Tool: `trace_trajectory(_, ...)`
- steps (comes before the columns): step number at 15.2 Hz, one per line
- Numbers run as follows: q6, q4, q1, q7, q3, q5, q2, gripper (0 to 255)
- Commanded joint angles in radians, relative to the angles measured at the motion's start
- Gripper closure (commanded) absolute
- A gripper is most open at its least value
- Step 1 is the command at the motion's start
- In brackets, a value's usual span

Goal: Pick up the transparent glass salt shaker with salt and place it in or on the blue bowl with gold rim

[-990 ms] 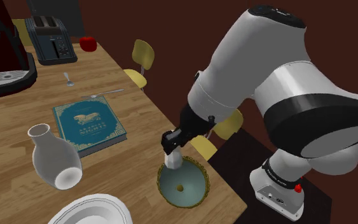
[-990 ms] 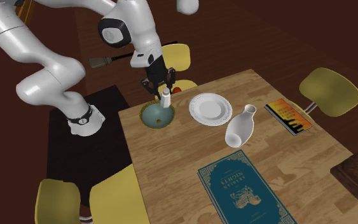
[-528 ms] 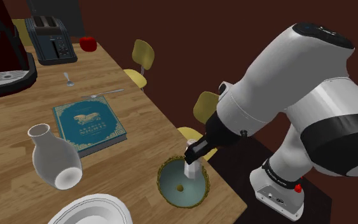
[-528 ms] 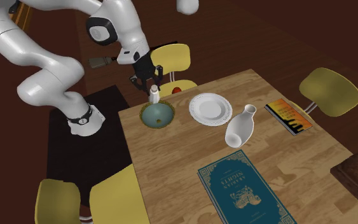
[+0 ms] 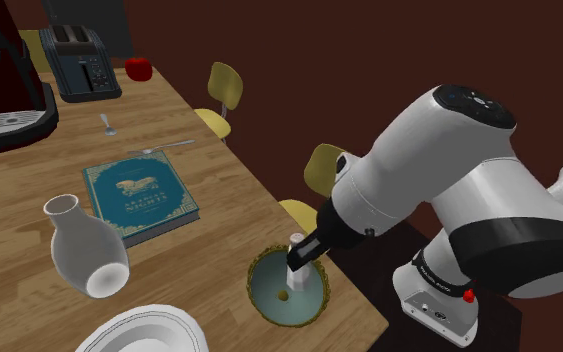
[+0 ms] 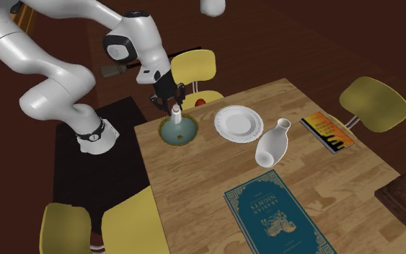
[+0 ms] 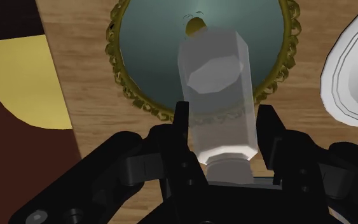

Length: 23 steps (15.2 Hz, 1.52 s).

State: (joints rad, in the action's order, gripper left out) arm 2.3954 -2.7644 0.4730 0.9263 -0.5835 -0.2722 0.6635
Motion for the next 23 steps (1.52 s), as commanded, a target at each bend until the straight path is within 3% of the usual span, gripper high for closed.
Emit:
trace_trajectory(1,0.035,-0.019,-0.001,0.004,-0.012,-0.004,-0.016,255)
trace_trajectory(5,0.109,-0.048,-0.009,0.015,-0.039,-0.008,-0.061,255)
trace_trajectory(12,0.109,-0.048,-0.009,0.015,-0.039,-0.008,-0.061,255)
trace_trajectory(13,0.109,-0.048,-0.009,0.015,-0.039,-0.008,-0.061,0)
trace_trajectory(18,0.109,-0.048,-0.009,0.015,-0.039,-0.008,-0.061,0)
trace_trajectory(22,-0.072,-0.002,0.033,0.003,0.020,-0.011,0.072,0)
trace_trajectory(23,-0.072,-0.002,0.033,0.004,0.020,-0.010,0.072,0)
